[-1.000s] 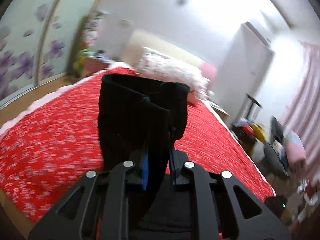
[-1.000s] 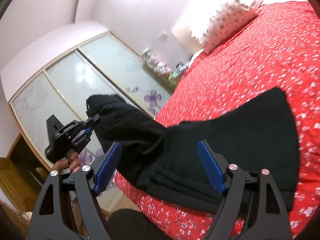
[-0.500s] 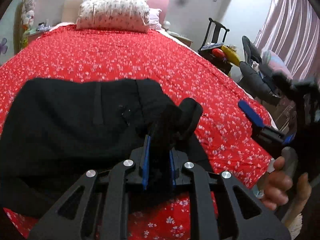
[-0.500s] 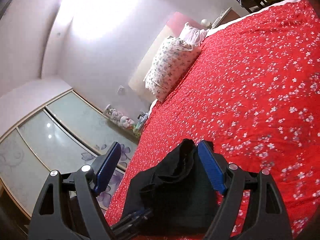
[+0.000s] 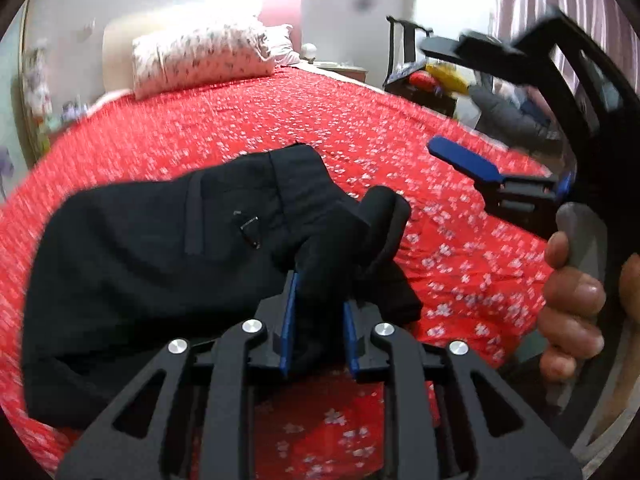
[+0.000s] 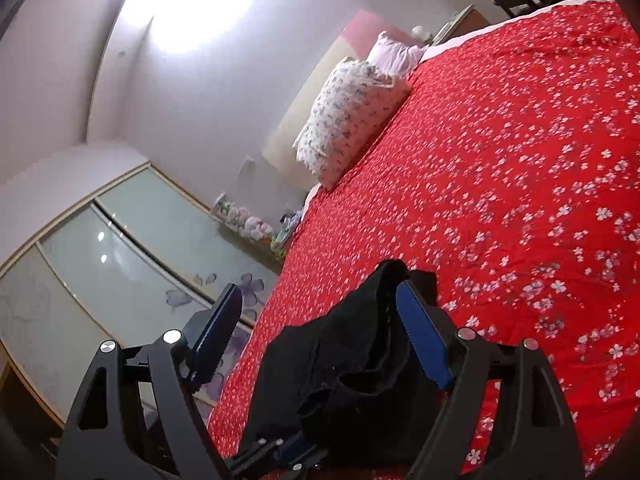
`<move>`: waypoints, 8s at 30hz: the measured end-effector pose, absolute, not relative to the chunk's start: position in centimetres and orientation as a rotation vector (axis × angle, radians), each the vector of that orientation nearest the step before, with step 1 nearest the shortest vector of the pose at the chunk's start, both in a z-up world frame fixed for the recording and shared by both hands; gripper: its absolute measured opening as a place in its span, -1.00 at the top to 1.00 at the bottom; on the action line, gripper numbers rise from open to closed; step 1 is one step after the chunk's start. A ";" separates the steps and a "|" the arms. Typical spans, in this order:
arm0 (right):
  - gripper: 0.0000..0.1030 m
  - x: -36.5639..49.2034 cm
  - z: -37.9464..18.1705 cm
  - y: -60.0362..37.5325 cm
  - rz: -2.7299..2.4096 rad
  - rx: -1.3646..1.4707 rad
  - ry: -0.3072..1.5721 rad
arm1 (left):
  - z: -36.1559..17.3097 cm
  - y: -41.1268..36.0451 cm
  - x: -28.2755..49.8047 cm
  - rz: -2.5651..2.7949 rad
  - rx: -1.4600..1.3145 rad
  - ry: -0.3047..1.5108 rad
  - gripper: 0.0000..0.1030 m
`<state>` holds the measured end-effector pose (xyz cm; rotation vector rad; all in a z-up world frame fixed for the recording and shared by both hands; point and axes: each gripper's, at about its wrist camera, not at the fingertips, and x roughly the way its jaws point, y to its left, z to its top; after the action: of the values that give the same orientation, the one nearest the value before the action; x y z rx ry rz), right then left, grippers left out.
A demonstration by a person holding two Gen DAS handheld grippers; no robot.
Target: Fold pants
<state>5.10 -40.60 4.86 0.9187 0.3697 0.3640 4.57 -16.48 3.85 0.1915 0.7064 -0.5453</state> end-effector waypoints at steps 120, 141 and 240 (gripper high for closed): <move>-0.01 14.1 -0.2 -36.9 0.487 0.744 0.944 | 1.8 7.3 19.9 -0.435 -0.494 1.127 -0.50; -0.02 14.5 0.6 -34.4 0.446 0.601 0.945 | 3.7 3.5 17.3 -0.369 -0.266 1.046 0.26; -0.75 12.6 3.8 -37.6 0.403 0.717 0.708 | 4.9 -2.2 14.9 -0.389 -0.206 0.698 -0.96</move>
<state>12.63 -37.58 3.81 0.7168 0.7080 0.4033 14.88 -2.20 4.92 -0.2065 0.6979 -0.3886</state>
